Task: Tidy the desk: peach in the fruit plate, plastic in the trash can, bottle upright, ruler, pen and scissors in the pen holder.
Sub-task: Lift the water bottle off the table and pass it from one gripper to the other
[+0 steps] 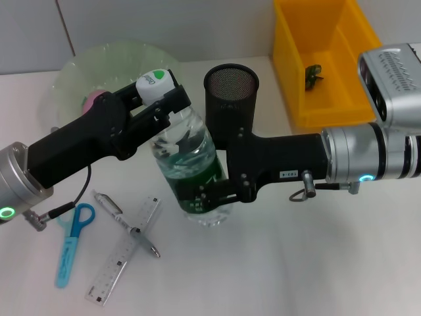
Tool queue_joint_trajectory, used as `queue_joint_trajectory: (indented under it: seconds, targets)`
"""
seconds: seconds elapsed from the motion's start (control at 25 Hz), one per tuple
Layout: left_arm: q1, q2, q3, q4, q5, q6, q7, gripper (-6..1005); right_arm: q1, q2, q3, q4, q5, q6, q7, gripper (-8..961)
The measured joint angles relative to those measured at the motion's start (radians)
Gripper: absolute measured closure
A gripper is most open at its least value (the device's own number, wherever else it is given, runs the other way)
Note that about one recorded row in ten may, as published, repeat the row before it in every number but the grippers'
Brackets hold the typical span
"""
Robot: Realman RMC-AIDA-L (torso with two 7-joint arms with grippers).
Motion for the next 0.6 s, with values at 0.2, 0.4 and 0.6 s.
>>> queue_joint_trajectory:
  seconds: [0.2,0.4,0.6]
  targets:
    - [0.002,0.004,0.0,0.0,0.003,0.0,-0.001,546,-0.006,-0.003,0.0,-0.027,-0.005,0.006,0.007,128]
    - [0.009,0.006,0.0,0.004,0.003,-0.007,0.0,543,-0.015,-0.004,0.0,-0.057,-0.009,0.009,0.027,128]
    - [0.01,0.006,0.0,0.007,0.005,-0.016,0.0,540,-0.024,-0.004,0.0,-0.08,-0.01,0.013,0.039,128]
